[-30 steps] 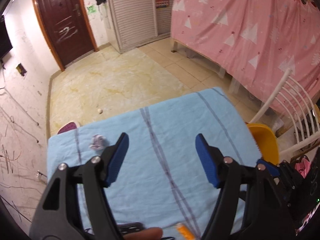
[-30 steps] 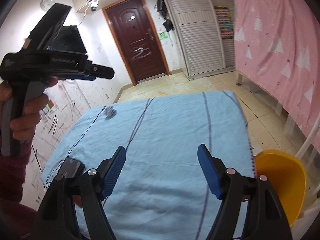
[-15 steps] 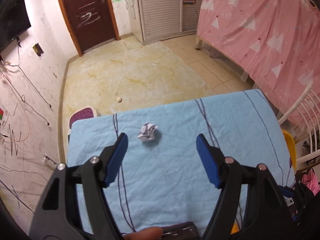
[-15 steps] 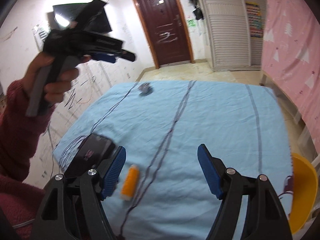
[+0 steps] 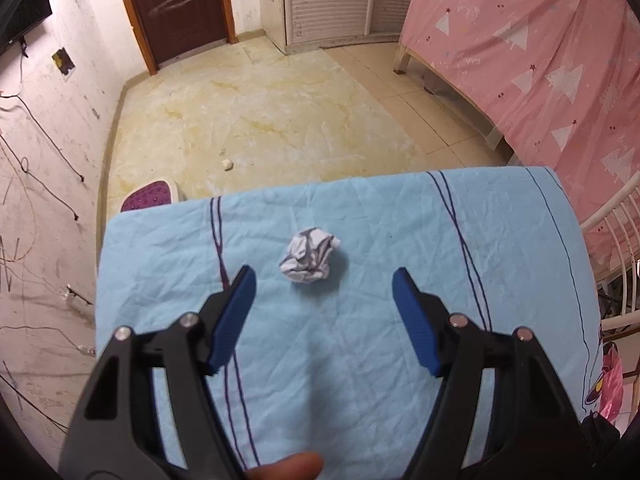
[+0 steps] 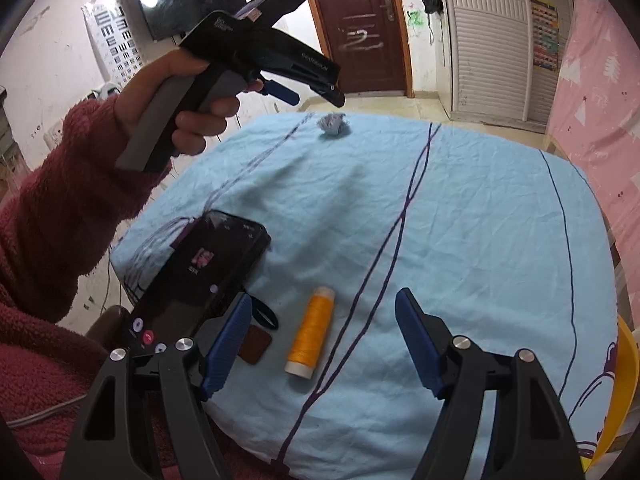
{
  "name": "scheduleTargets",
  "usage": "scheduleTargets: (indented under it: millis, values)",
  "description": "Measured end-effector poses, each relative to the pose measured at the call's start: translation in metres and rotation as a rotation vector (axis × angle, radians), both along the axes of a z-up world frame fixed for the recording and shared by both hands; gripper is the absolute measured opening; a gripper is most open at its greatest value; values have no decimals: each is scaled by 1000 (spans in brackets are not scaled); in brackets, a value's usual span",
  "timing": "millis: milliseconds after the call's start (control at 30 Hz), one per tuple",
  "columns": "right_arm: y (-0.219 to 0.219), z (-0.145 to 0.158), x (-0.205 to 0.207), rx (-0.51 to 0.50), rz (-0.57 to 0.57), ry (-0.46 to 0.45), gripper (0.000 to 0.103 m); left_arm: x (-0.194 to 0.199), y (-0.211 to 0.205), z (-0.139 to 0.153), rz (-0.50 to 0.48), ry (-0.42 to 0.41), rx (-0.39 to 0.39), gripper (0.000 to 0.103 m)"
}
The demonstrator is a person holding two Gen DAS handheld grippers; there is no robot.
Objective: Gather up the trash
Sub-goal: 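Grasp the crumpled white paper with the left tool while the right tool grasps the orange thread spool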
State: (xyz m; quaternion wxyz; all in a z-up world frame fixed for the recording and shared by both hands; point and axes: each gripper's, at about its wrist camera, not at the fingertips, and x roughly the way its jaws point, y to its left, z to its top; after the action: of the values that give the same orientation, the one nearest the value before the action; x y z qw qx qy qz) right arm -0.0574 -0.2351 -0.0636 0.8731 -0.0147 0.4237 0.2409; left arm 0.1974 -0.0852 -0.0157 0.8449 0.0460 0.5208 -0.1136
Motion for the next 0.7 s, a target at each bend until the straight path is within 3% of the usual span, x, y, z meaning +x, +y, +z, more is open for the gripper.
scheduleTargets:
  millis: [233, 400, 633, 700]
  values:
    - [4, -10, -1, -36, 23, 19, 66, 16, 2, -22, -8, 40, -19, 68]
    - [10, -14, -2, -56, 36, 14, 30, 27, 5, -39, -5, 77, -39, 68]
    - [16, -22, -3, -95, 47, 34, 20, 32, 6, -48, -5, 71, -50, 65]
    - [14, -23, -2, -98, 30, 31, 19, 32, 6, -48, 1, 63, -57, 56]
